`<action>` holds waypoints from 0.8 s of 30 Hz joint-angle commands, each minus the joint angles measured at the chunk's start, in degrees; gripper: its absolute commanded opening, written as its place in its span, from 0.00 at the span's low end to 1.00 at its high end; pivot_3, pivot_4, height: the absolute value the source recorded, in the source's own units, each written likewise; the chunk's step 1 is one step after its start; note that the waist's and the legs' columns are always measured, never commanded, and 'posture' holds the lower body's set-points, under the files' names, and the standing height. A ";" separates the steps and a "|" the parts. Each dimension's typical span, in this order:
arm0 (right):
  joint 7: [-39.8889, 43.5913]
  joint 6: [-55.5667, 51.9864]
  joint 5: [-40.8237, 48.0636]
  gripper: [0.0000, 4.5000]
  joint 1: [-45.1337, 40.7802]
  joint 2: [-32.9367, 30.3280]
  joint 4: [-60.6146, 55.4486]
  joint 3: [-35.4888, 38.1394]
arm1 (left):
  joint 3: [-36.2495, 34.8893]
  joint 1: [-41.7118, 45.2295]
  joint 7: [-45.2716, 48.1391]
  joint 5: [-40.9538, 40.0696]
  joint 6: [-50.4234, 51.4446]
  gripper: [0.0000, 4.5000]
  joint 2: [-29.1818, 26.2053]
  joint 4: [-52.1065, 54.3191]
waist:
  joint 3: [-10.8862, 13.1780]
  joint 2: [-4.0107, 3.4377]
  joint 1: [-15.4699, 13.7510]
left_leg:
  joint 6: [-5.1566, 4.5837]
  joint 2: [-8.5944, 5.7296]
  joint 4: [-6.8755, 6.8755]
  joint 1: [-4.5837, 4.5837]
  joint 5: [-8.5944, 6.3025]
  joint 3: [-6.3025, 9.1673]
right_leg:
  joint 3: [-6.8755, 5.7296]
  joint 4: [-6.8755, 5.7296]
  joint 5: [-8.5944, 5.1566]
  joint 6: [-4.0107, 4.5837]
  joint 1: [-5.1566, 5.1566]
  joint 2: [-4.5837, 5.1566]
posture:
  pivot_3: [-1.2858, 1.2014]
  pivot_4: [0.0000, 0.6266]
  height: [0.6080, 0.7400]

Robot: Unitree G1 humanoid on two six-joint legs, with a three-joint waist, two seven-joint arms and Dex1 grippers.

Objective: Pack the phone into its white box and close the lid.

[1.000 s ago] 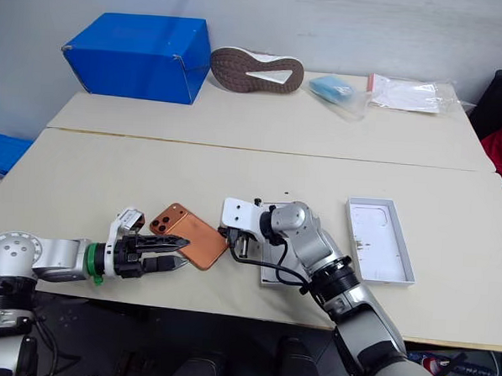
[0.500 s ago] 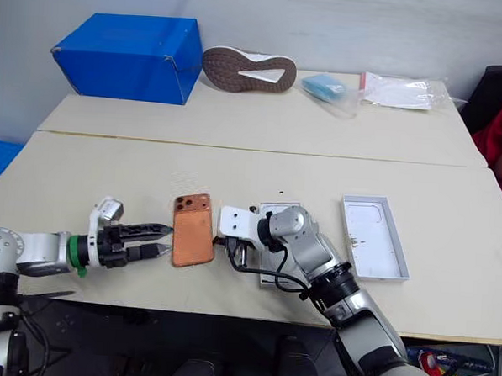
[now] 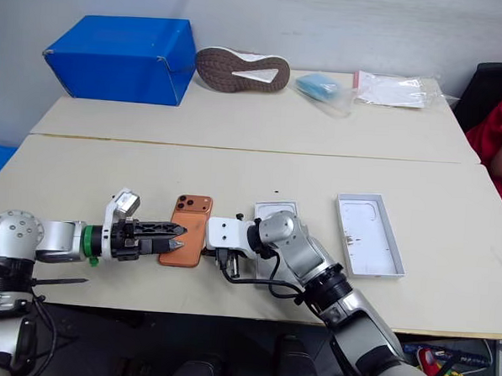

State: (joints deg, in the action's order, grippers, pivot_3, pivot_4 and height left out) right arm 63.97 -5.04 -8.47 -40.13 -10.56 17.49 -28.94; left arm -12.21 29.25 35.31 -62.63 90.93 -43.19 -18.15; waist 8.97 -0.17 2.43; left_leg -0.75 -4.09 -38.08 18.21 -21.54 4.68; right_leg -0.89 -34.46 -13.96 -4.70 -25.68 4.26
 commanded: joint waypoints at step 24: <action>-2.43 0.69 -0.09 0.01 -1.83 0.61 2.52 -0.53 | 17.38 6.18 8.57 17.36 1.57 1.00 0.77 5.33 | -0.05 -0.13 -2.13 | -0.10 -0.17 -0.02 0.00 0.06 0.17 | -0.03 -0.01 -0.03 0.05 0.13 0.16 | 0.52 0.24 1.00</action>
State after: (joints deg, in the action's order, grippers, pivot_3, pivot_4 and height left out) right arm 61.69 -3.94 -8.51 -41.82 -10.52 20.47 -28.76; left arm -0.10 37.84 43.66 -44.38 89.84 -44.92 -13.53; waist 8.93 -0.31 0.31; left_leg -0.85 -4.27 -38.09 18.21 -21.47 4.85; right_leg -0.92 -34.45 -13.98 -4.65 -25.55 4.42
